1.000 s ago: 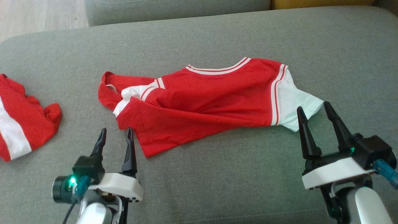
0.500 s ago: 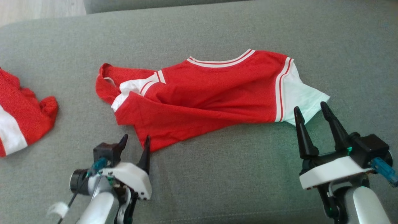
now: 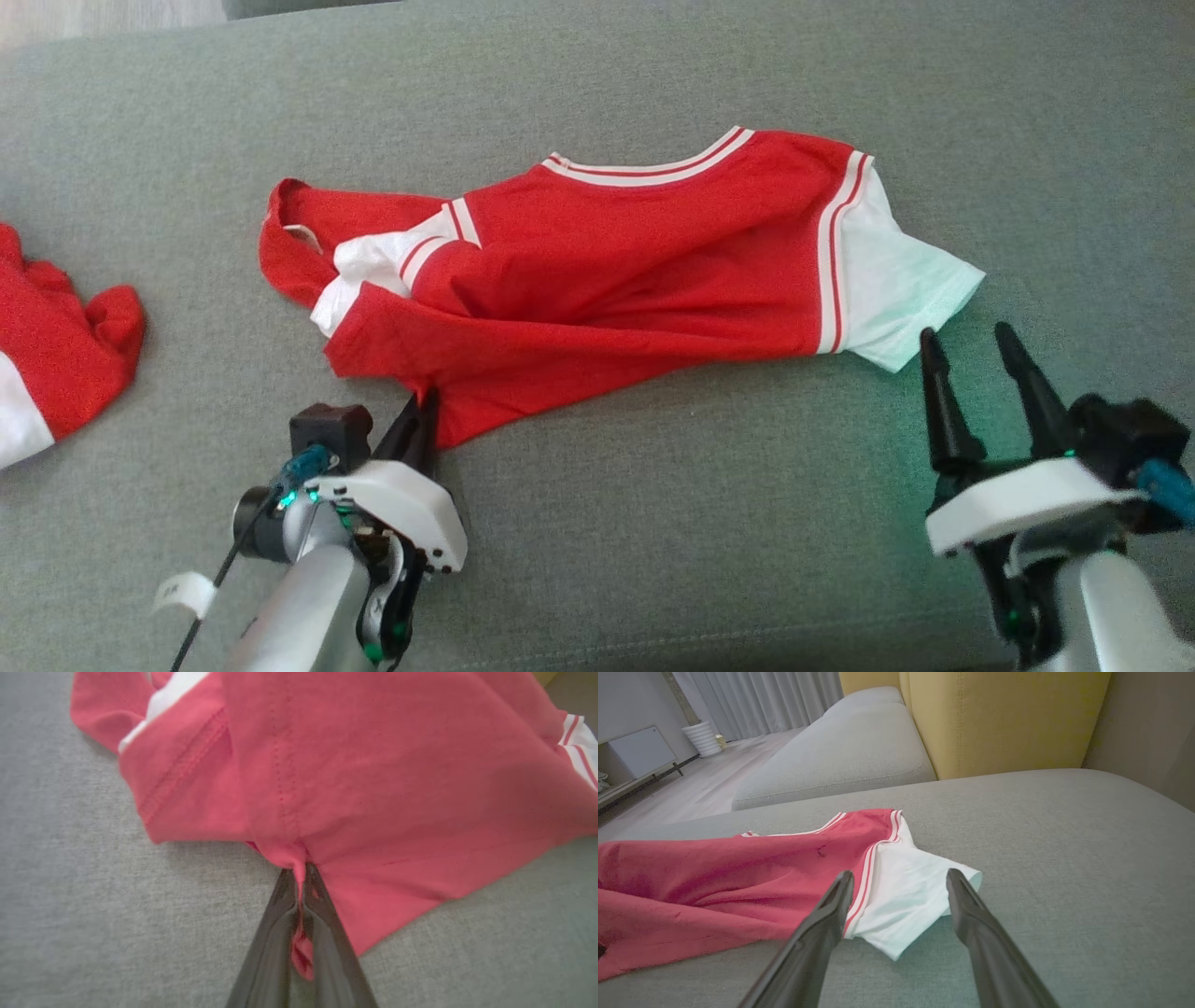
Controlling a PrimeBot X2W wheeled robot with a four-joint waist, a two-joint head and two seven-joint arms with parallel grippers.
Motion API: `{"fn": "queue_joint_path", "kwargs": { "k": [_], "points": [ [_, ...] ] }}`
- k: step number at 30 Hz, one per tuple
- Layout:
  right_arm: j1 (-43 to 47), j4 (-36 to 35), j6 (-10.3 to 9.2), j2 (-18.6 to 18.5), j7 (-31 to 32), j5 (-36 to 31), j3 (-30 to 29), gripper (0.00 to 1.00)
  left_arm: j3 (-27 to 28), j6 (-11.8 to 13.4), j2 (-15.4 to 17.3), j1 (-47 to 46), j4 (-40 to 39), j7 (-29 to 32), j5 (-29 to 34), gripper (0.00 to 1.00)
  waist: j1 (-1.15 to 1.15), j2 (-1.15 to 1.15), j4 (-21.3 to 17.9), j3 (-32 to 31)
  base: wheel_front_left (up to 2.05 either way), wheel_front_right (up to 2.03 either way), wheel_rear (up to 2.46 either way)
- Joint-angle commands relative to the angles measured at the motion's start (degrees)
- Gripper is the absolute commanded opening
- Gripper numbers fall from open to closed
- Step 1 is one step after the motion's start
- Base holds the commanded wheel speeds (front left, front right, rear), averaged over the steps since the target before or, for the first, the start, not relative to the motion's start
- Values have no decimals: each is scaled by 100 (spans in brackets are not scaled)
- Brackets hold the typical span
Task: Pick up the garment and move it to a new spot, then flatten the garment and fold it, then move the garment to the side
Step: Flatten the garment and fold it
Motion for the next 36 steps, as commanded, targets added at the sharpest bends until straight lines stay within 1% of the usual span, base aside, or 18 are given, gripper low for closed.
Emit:
{"fn": "queue_joint_path", "kwargs": {
  "k": [1,5,9,11,14,17,18,19,23,26,28,30,31,34,36],
  "points": [
    [-411,55,43,-44,10,47,-48,100,161,20,46,-176,-57,-84,21,0,0,0,23,19,0,0,0],
    [-957,764,43,-195,-37,108,-351,100,132,47,14,-233,-89,-178,33,0,0,0,99,90,0,0,0],
    [-1511,1698,43,-376,-5,154,-553,100,61,38,-30,-316,-120,-220,51,0,0,0,217,209,0,0,0],
    [-1762,2120,43,-429,62,217,-535,100,26,32,-51,-357,-142,-257,64,0,0,0,266,281,0,0,0],
    [-2048,2702,43,-515,334,331,-470,100,-17,32,-77,-400,-172,-309,78,0,0,0,316,362,0,0,0],
    [-2194,3034,43,-582,629,540,-332,100,-38,33,-87,-421,-217,-378,88,0,0,0,358,421,0,0,0],
    [-2214,3075,43,-592,701,633,-277,53,-37,43,-77,-424,-246,-405,101,0,0,0,365,437,0,0,0],
    [-2215,3096,43,-598,778,742,-203,0,-35,47,-68,-419,-279,-427,104,0,0,0,367,445,0,0,0],
    [-2117,2943,43,-701,770,1069,-70,0,41,82,12,-381,-429,-518,99,0,0,0,368,467,0,0,0],
    [-1965,2599,43,-775,517,1247,-79,0,87,125,92,-334,-634,-557,119,0,0,0,363,420,0,0,0],
    [-1849,2214,43,-804,322,1359,-132,0,120,104,151,-267,-933,-570,84,0,0,0,347,352,0,0,0],
    [-1726,1764,43,-874,203,1338,-185,0,178,131,288,-200,-1355,-584,112,0,0,0,320,264,0,0,0],
    [-1726,1764,43,-874,203,1338,-185,0,178,131,288,-200,-1355,-584,112,0,0,0,320,264,0,0,0],
    [-1597,992,43,-890,145,1248,-282,0,307,258,533,-100,-2074,-547,176,0,0,0,275,116,0,0,0],
    [-1579,442,43,-853,127,1211,-361,0,371,342,708,-82,-2577,-408,242,0,0,0,251,3,0,0,0]
  ]
}}
